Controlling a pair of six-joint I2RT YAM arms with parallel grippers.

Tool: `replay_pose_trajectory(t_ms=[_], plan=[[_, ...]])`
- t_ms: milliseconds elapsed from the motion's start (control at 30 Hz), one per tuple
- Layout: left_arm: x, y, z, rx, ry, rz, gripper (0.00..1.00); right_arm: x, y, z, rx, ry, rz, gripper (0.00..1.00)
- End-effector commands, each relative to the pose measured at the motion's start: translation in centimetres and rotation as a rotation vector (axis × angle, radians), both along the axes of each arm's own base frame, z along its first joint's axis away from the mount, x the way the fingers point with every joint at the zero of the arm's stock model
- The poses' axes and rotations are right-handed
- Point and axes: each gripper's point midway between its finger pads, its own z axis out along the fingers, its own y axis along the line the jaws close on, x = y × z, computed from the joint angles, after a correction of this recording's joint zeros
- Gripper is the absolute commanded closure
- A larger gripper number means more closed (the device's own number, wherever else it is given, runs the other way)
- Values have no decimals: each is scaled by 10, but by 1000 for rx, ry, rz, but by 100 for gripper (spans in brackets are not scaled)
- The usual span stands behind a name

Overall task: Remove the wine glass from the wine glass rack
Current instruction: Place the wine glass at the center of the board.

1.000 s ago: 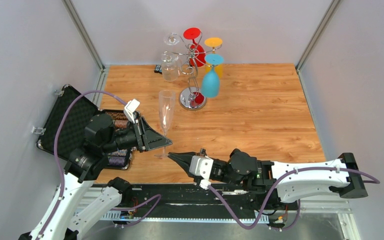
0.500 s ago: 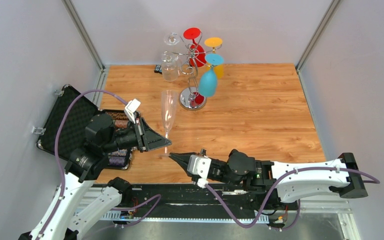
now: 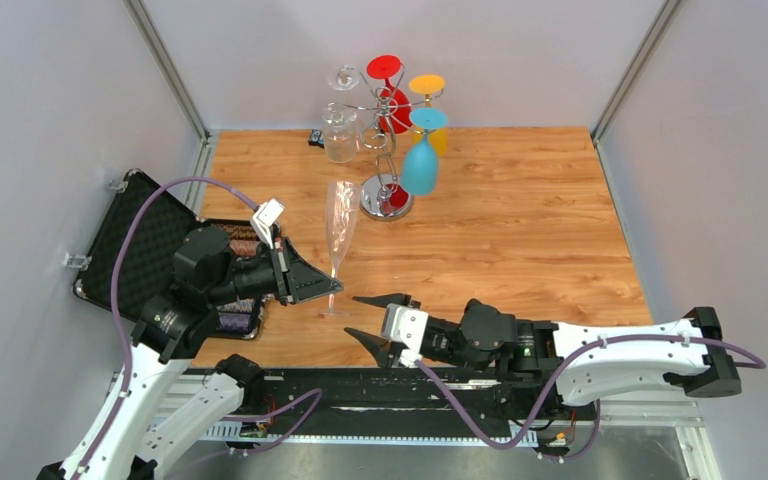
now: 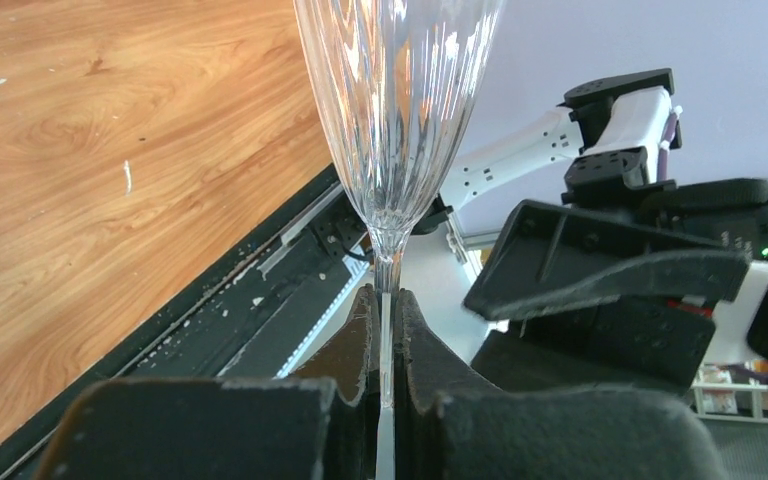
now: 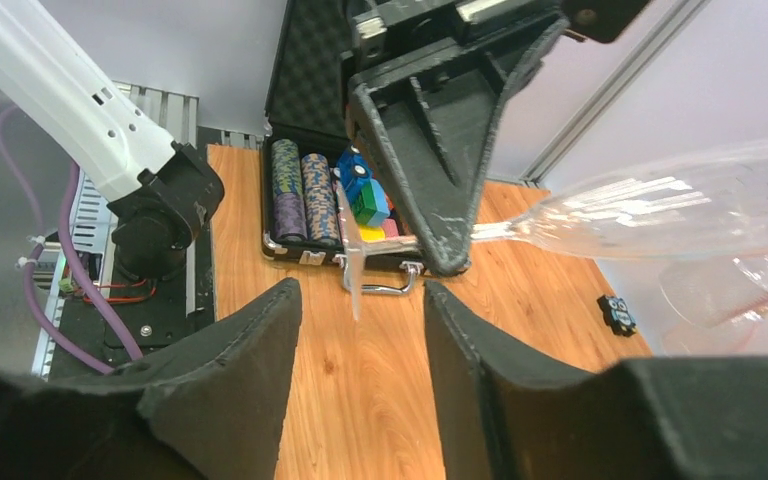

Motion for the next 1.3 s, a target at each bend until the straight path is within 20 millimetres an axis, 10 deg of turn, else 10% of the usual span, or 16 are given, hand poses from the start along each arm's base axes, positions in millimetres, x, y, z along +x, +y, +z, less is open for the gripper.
replay_pose_trajectory(t_ms=[0,300,700,1267], plan=[[2,0,-6,33,-57,-23,100,4,-27,25,80,65,-41,47],[-1,3,-40,131,-105,-89,100,32,-72,48,95,178,-176,41],[-22,10,-65,234,-172,-258,100,65,-78,66,-6,392,-163,35],[-65,17,-50,160,-281,-413,100,37,-66,66,-192,781,212,32]])
